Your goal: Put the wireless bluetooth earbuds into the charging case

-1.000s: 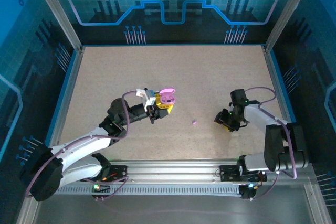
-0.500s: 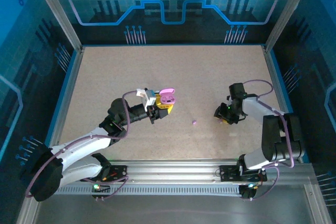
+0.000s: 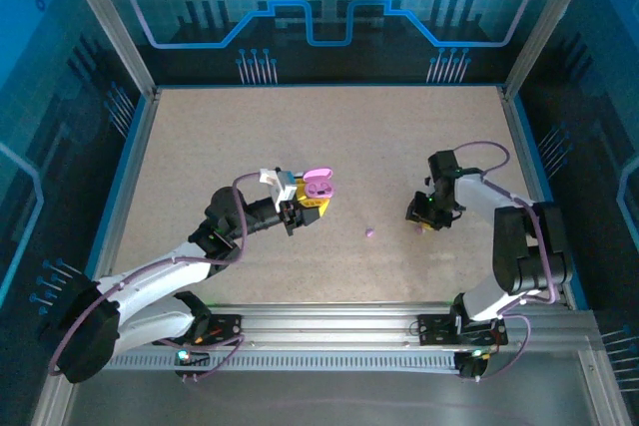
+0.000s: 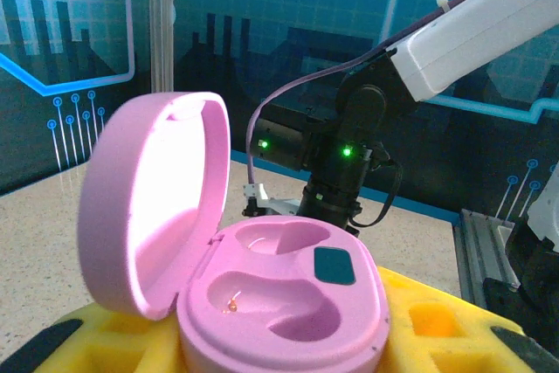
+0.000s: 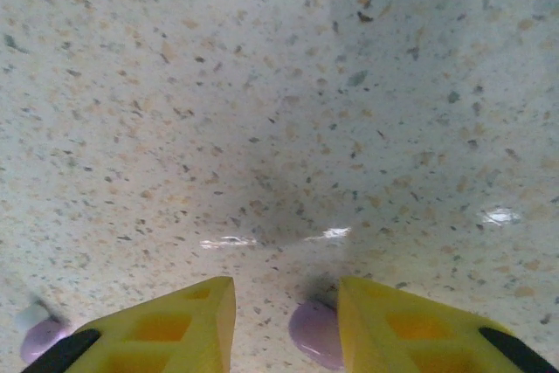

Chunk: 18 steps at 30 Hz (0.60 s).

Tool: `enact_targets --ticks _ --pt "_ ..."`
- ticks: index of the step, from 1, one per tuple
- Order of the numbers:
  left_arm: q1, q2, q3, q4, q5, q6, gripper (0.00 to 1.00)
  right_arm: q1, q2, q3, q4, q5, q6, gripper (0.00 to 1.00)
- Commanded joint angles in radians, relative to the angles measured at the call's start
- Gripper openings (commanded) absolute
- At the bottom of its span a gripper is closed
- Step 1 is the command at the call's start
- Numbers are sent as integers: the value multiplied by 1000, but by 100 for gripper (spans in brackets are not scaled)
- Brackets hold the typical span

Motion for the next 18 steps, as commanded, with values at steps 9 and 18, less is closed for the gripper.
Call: enact_targets --ticks 9,18 --pt "-3 -12 20 8 -10 10 37 19 76 78 -69 17 -80 41" --pt "-4 -5 26 9 -7 9 37 22 108 94 -93 12 -86 39"
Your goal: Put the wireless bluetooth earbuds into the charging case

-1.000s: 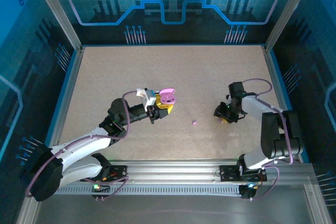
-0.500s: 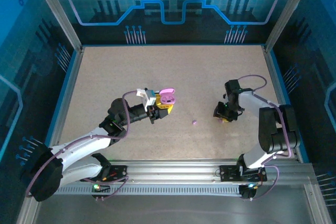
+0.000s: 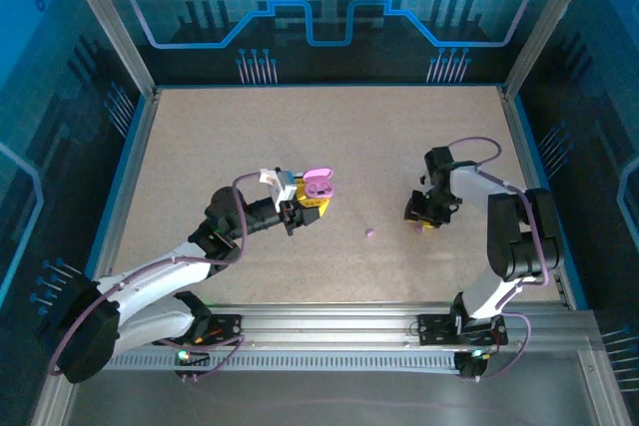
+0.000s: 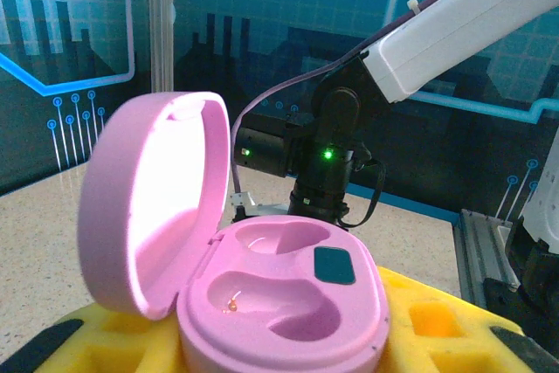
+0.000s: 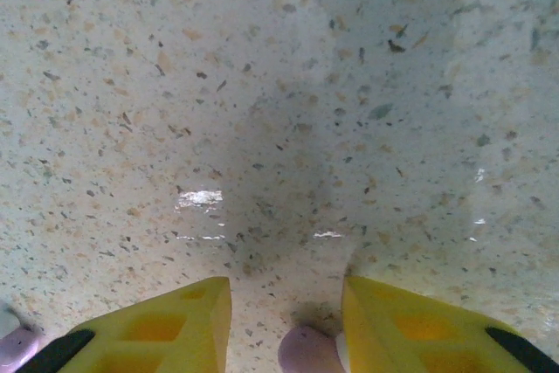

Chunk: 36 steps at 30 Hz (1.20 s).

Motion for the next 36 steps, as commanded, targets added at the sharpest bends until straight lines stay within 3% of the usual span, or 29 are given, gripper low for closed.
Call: enact_targets --ticks 1,14,36 --pt "-4 -3 26 9 -7 8 37 17 23 22 -49 1 -15 39" --pt "-4 -9 31 3 -6 8 37 34 -46 -25 -83 -25 35 35" --pt "-4 -9 27 0 -11 9 37 69 17 35 -92 31 24 30"
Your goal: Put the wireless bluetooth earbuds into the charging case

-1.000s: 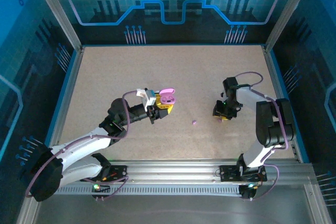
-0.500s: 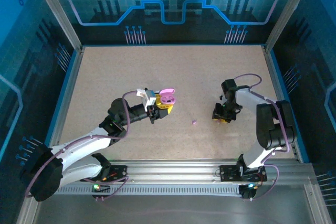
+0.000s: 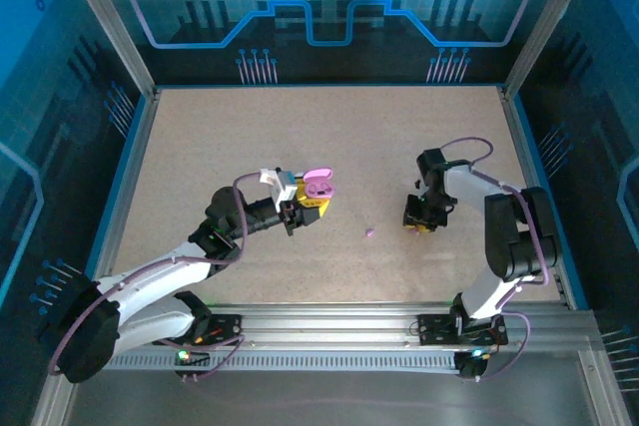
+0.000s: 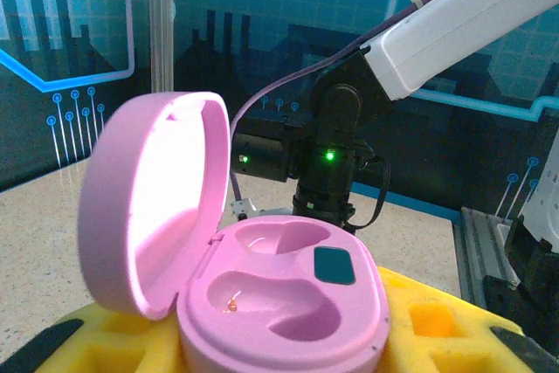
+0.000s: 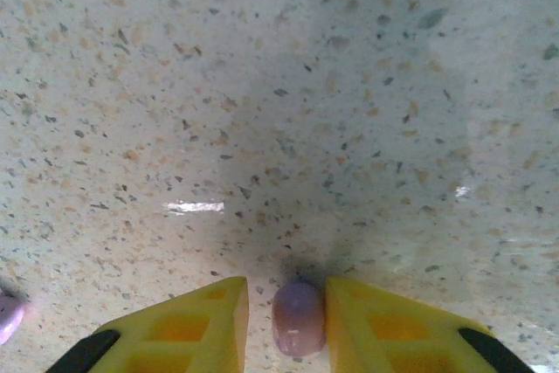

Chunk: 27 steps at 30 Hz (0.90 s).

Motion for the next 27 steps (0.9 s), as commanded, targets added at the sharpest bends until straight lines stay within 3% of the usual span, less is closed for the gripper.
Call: enact_targets --ticks 1,16,27 --pt "-3 -10 25 8 -10 10 37 18 16 23 -21 14 4 30" --pt "-4 -15 23 6 -12 9 37 37 46 40 -41 63 -2 25" --pt "-4 -20 18 2 -19 12 37 47 17 50 -57 33 -8 17"
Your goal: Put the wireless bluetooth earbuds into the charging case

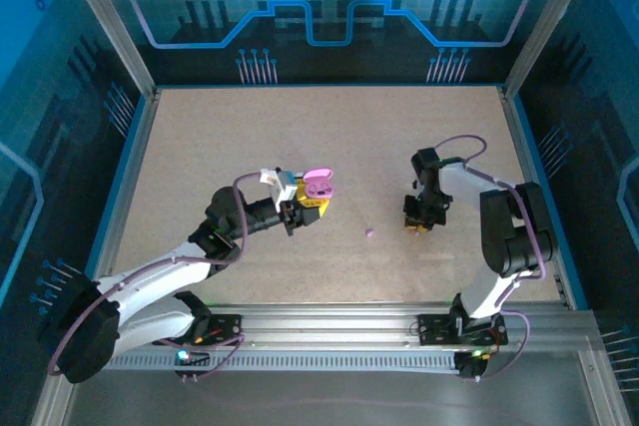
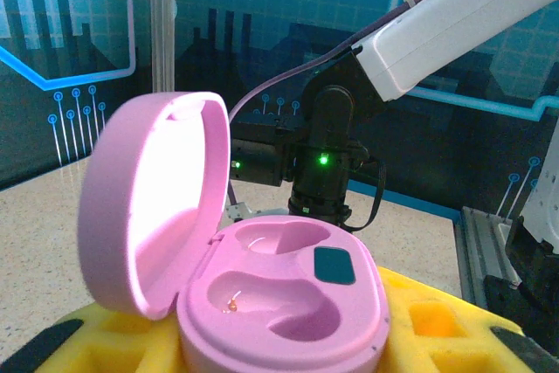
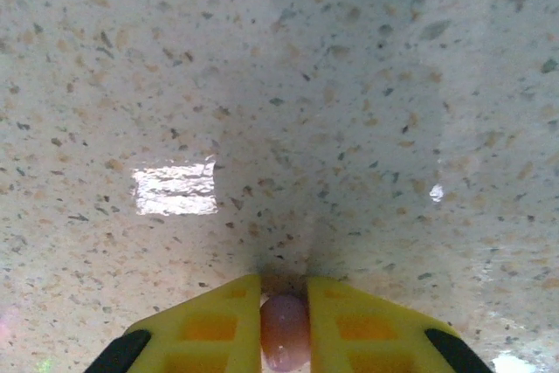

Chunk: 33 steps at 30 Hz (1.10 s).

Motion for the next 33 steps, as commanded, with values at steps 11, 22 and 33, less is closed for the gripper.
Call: enact_targets --ticks 11,22,33 --pt "34 -15 -16 51 -63 0 37 18 -309 37 282 -748 91 18" --pt "65 13 -22 83 -68 5 37 35 -309 126 489 -1172 261 19" --pt "44 68 -2 104 -69 90 36 86 -279 201 549 -1230 394 20"
